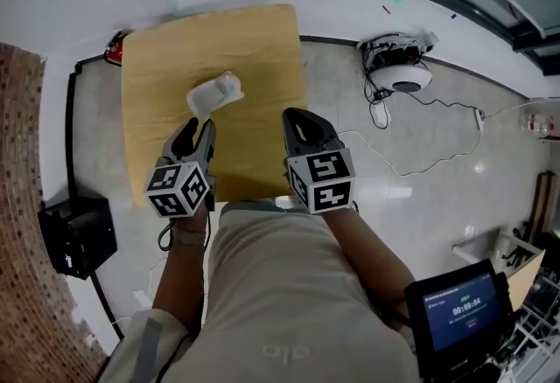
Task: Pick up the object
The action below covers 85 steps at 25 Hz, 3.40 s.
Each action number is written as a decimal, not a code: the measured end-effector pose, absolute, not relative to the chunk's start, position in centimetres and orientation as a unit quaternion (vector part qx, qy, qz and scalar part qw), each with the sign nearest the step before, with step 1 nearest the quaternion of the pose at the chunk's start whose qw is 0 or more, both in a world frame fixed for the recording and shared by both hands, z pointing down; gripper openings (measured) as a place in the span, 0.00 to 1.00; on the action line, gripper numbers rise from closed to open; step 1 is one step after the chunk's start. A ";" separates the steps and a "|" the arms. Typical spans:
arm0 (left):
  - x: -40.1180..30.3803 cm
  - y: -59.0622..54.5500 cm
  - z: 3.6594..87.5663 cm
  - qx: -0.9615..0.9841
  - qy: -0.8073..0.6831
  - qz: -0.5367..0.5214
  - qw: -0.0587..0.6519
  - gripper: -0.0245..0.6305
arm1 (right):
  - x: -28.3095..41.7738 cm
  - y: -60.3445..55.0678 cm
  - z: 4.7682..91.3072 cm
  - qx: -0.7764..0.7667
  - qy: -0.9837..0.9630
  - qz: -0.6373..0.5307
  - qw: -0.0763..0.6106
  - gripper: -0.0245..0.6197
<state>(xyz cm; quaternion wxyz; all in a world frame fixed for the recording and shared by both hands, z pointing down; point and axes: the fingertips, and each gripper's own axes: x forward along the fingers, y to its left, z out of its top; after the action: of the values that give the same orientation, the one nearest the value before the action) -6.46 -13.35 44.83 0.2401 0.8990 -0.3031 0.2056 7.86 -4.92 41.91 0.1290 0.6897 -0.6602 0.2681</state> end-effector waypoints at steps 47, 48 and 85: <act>-18.7 -9.9 56.2 0.742 -0.502 0.148 0.420 0.31 | 1.4 -25.4 65.4 0.491 -0.670 0.418 0.368 0.38; -18.9 -9.8 56.2 0.741 -0.503 0.148 0.419 0.31 | 1.4 -25.4 65.3 0.491 -0.671 0.415 0.370 0.39; -5.4 -14.2 31.9 0.959 -0.169 0.012 0.228 0.82 | -0.8 -17.4 34.1 0.464 -0.874 0.143 0.030 0.39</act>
<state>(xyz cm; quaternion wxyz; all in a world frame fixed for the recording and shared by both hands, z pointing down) -5.41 -14.18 31.86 0.2283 0.9587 -0.1693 0.0119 -0.79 -17.43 34.06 0.0297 0.4641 -0.8737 0.1427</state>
